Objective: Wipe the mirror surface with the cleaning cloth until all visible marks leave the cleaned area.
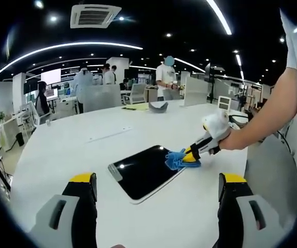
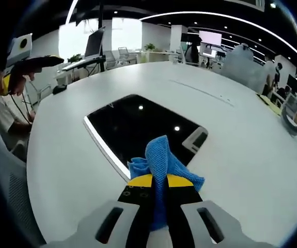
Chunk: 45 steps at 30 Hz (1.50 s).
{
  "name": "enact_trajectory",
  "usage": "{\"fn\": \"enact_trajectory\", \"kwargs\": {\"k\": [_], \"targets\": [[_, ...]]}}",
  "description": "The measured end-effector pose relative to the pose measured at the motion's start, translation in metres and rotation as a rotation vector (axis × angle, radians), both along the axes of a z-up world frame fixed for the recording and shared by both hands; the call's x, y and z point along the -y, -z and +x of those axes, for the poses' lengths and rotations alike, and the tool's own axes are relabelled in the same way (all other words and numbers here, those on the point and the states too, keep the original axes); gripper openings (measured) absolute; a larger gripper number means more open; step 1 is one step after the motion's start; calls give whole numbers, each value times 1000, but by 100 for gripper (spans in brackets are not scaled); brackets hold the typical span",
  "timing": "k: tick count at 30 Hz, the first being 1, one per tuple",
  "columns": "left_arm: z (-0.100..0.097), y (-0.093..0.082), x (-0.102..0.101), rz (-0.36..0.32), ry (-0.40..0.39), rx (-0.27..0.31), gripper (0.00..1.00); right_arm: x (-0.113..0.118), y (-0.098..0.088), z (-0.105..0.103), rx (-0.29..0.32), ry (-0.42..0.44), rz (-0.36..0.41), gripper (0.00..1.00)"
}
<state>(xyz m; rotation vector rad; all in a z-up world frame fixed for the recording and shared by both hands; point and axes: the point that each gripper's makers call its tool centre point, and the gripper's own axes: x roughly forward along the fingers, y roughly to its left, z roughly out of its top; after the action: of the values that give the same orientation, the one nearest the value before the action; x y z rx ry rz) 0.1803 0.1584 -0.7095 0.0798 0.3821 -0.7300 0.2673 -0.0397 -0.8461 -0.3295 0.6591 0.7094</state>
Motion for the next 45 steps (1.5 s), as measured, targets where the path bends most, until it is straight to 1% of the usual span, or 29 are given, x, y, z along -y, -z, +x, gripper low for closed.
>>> {"fn": "enact_trajectory", "kwargs": {"k": [24, 31, 36, 42, 45], "targets": [[1, -1, -1, 1, -2, 5, 99, 1, 0, 3, 0, 2, 2, 3], [1, 2, 0, -1, -1, -1, 99, 1, 0, 4, -4, 3, -3, 3], [2, 0, 2, -7, 0, 3, 99, 2, 1, 6, -8, 6, -1, 3], [2, 2, 3, -7, 6, 0, 99, 1, 1, 8, -15, 19, -2, 3], [2, 2, 4, -7, 7, -2, 99, 1, 0, 8, -20, 30, 11, 3]]}}
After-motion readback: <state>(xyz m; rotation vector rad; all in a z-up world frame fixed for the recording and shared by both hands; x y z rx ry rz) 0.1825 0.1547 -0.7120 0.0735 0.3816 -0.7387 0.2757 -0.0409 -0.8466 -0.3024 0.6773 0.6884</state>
